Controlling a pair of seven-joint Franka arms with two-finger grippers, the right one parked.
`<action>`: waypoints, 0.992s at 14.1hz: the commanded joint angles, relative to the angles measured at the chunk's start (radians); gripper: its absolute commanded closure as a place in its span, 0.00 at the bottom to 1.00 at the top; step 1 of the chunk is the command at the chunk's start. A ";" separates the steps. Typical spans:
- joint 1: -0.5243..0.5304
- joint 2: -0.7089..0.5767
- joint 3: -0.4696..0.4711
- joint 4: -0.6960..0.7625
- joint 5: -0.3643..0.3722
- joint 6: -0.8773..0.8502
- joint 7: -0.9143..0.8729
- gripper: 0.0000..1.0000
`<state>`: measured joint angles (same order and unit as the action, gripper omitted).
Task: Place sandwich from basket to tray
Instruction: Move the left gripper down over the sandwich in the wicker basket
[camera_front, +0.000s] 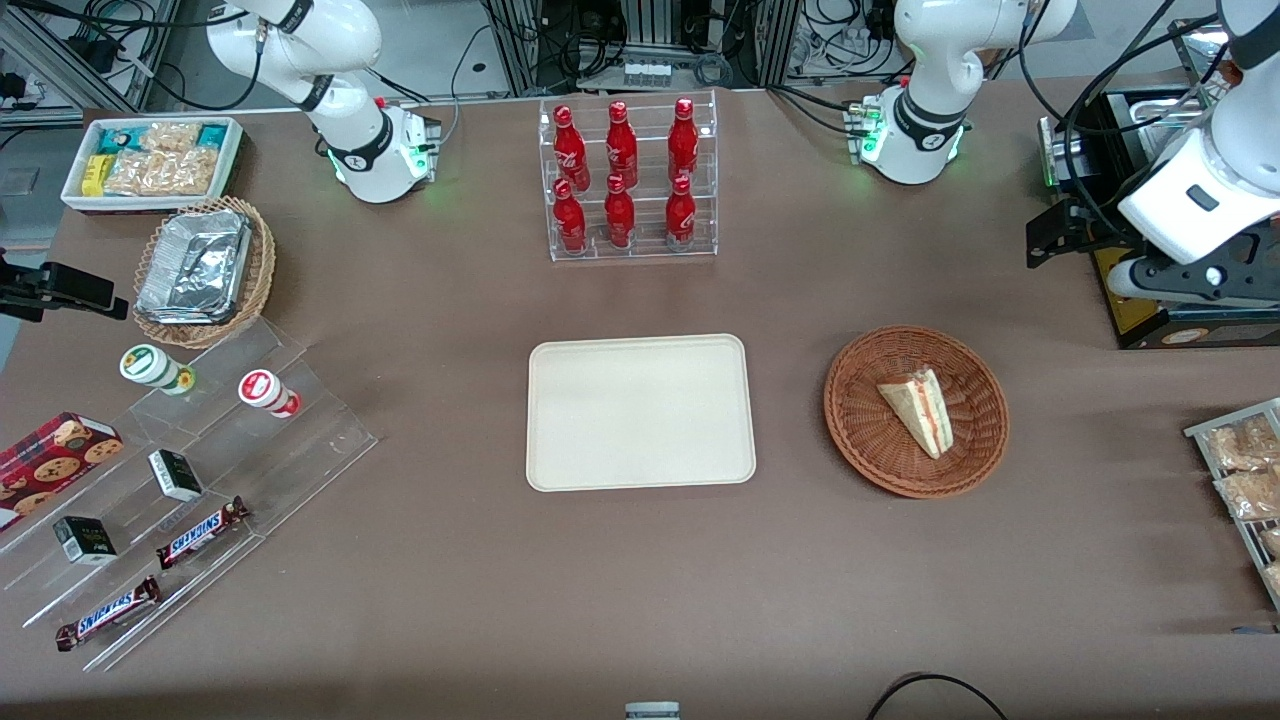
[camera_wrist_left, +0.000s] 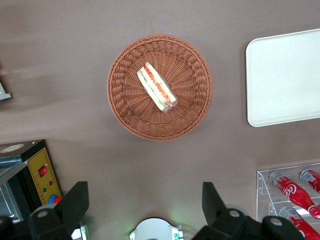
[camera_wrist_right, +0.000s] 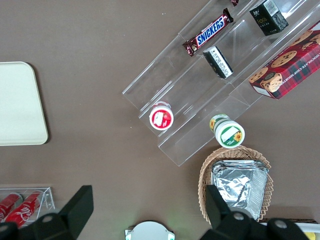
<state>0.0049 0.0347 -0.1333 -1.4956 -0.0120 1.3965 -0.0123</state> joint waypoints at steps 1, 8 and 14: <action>0.009 0.030 -0.008 0.017 0.007 0.053 0.008 0.00; 0.001 0.041 -0.012 -0.173 0.010 0.194 -0.080 0.00; 0.009 -0.051 -0.011 -0.575 0.006 0.583 -0.083 0.00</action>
<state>0.0050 0.0661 -0.1393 -1.9007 -0.0120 1.8522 -0.0798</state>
